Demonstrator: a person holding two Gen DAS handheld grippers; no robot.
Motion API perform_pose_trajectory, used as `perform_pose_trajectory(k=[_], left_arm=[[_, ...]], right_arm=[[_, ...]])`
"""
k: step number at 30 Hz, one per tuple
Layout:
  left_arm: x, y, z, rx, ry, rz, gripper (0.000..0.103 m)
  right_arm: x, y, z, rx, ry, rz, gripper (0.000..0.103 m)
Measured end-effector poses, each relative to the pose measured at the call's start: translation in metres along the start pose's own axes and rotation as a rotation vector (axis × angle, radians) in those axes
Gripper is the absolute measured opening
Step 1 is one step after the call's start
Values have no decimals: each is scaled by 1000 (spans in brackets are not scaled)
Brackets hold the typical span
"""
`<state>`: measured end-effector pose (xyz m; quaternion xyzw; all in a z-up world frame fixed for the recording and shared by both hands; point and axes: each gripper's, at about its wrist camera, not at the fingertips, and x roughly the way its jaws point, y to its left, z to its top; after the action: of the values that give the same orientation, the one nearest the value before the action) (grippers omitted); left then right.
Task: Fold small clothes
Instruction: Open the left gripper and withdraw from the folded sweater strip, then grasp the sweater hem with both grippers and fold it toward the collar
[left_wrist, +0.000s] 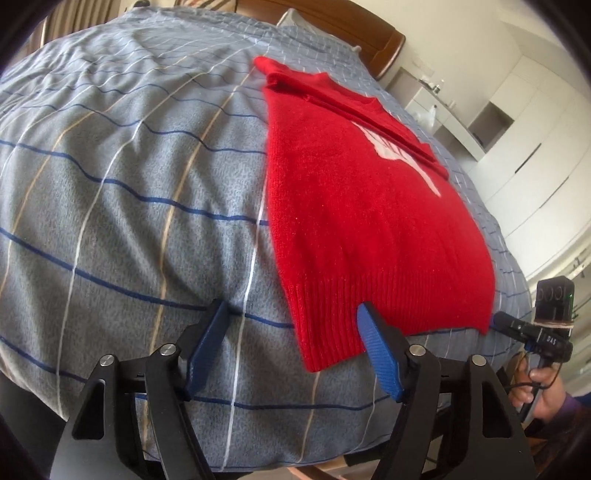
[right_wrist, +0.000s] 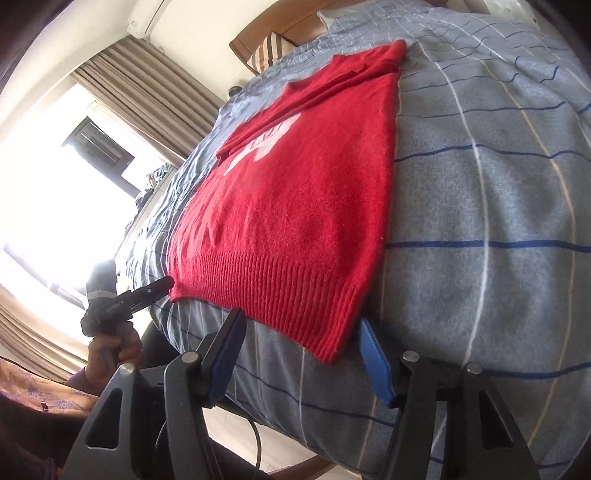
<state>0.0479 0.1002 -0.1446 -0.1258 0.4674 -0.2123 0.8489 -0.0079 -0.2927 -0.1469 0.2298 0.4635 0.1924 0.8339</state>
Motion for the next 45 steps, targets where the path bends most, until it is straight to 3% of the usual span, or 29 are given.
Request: perform_pose_trajectory(k=[3,5,8,10,18,26,31,36,40,45], left_arm=[[-5,1,-4,-7,22,-41,44],[-4,0,-6,-18,41,-61,40],[-4,-5,-8,-14,41,-82,35],[-1,-8,-8,-17,48,-100,6],[-35,-12,-9,-9,-33,-44,3],[-63,-27,-15,53,-82,-43,3],[-63,-21,-8,-1,-90,-72,3],[-61,-19,49,-27,-159,-120,3],[-39,-25,119,12,-208,-119,3],[23,-17,217,-15,-207,-69,3]], right_arm=[[6,2,7,-6,28,-3,35],[8,4,9,-21,51,-29,7],[3,7,14,-37,40,-36,5],[-3,13,17,-59,20,-41,5],[-28,34,16,-159,-24,-169,4],[-52,41,7,-174,-73,-179,4],[-53,36,11,-122,-99,-135,4],[-55,35,57,-105,-176,-72,4],[-46,37,127,-141,-237,-64,4],[-8,15,226,-89,-263,-50,4]])
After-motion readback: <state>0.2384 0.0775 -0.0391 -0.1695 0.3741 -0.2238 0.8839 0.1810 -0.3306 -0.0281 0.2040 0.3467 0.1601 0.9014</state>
